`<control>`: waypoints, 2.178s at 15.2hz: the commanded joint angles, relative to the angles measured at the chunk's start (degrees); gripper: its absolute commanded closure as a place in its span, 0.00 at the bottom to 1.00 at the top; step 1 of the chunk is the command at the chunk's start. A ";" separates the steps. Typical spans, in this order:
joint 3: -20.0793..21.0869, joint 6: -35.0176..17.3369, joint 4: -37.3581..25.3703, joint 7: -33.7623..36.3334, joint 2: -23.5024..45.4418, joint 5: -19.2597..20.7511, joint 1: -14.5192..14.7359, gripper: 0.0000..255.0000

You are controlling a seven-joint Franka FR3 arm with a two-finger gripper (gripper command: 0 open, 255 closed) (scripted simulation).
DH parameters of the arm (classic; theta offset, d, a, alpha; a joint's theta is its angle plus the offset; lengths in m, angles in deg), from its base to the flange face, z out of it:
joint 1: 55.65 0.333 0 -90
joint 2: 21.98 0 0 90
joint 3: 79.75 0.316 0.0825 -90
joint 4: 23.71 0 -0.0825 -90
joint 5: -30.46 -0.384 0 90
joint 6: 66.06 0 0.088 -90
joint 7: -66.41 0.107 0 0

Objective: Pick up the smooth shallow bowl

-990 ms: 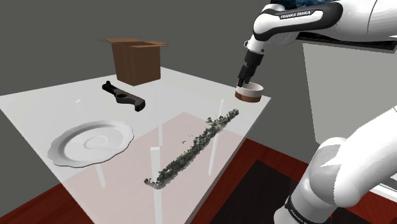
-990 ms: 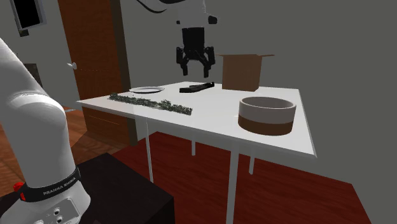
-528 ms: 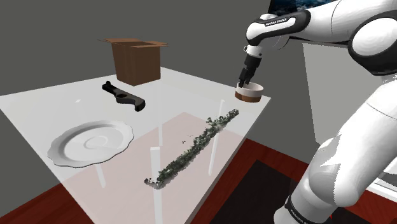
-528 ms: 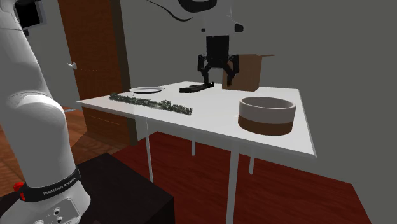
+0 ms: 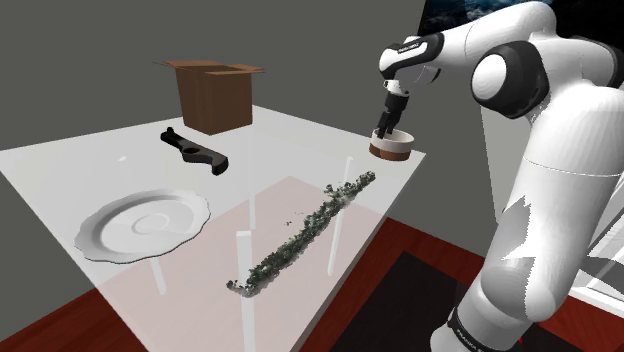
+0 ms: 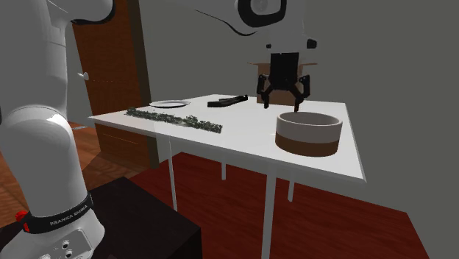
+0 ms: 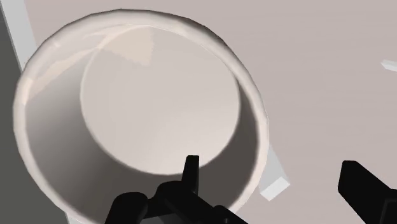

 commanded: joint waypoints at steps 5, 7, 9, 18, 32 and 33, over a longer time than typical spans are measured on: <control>0.12 -3.86 2.62 -1.11 1.59 -1.10 -0.32 0.00; 0.18 -4.98 3.57 -1.31 1.82 -1.32 -0.33 0.00; 0.18 -4.95 3.51 -1.35 1.86 -1.35 -0.35 1.00; 0.19 -4.98 3.55 -1.32 1.84 -1.33 -0.33 1.00; -0.24 5.41 -6.13 0.05 0.87 -0.24 -0.64 1.00; -0.27 6.19 -6.95 0.10 0.92 -0.24 -0.71 1.00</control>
